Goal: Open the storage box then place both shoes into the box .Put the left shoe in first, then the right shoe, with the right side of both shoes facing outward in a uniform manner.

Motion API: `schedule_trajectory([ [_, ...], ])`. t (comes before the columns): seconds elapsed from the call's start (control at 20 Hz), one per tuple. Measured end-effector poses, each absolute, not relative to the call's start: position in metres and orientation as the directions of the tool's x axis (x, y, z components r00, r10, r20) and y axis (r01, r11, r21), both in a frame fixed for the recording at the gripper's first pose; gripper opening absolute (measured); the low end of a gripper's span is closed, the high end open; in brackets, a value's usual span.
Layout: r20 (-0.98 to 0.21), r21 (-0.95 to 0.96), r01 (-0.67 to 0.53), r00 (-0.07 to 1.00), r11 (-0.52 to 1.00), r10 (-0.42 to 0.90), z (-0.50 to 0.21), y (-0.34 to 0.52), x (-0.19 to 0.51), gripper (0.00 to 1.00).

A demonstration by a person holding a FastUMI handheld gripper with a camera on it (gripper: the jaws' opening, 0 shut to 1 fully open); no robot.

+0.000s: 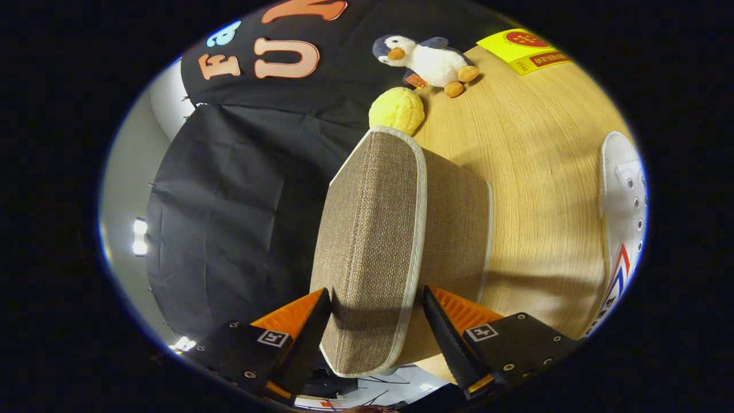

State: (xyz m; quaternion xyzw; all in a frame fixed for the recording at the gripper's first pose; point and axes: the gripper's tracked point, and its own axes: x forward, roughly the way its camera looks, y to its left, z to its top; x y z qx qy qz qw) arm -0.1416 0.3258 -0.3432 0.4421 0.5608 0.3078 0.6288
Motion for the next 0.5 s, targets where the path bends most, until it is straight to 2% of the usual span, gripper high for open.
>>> schedule_trajectory([
  [0.05, -0.421, 0.907, 0.110, 0.196, 0.407, 0.886, -0.336, 0.324, -0.138, 0.95],
  [0.3, -0.440, 0.898, 0.125, 0.226, 0.422, 0.869, -0.327, 0.302, -0.133, 0.74],
  [0.35, -0.435, 0.900, 0.125, 0.238, 0.417, 0.868, -0.323, 0.300, -0.130, 0.72],
  [0.45, -0.417, 0.909, 0.129, 0.279, 0.397, 0.865, -0.313, 0.297, -0.125, 0.62],
  [0.5, -0.421, 0.907, 0.130, 0.295, 0.400, 0.858, -0.311, 0.297, -0.122, 0.53],
])
